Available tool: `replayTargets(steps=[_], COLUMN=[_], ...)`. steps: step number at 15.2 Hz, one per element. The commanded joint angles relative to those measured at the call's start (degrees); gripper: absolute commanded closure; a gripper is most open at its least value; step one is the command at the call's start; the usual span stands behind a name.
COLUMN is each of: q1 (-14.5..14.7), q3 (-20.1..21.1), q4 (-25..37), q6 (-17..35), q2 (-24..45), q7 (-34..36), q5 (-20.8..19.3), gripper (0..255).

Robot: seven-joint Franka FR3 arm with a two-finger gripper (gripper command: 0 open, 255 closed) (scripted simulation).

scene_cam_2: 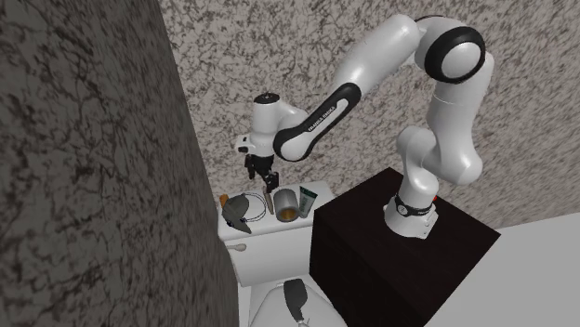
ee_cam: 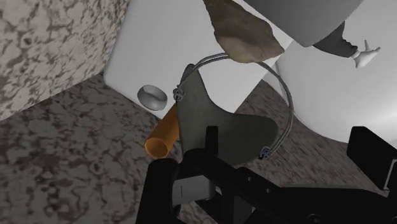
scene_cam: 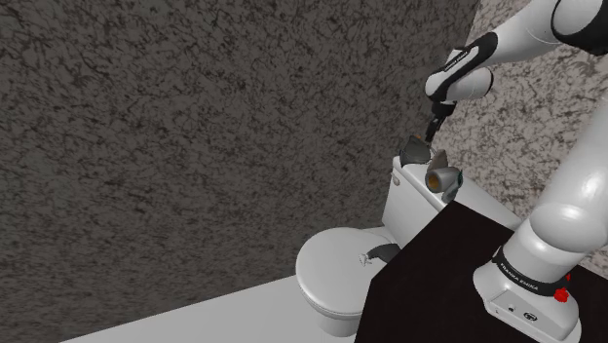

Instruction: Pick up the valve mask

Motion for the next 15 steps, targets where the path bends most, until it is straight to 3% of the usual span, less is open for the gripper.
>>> replayTargets(steps=[1,5,9,15], q1=[-1.62,-6.89,-12.27,-13.8], q3=[0.53,3.54,6.71,8.73], q4=[3.4,10.5,18.54,18.84], q6=[1.48,2.71,2.84,5.94], q2=[5.54,14.82,23.31,26.76], q7=[-4.8,-11.99,-16.72,-18.16], q5=[5.23,12.7,17.39,19.53], gripper=[0,0,0,0])
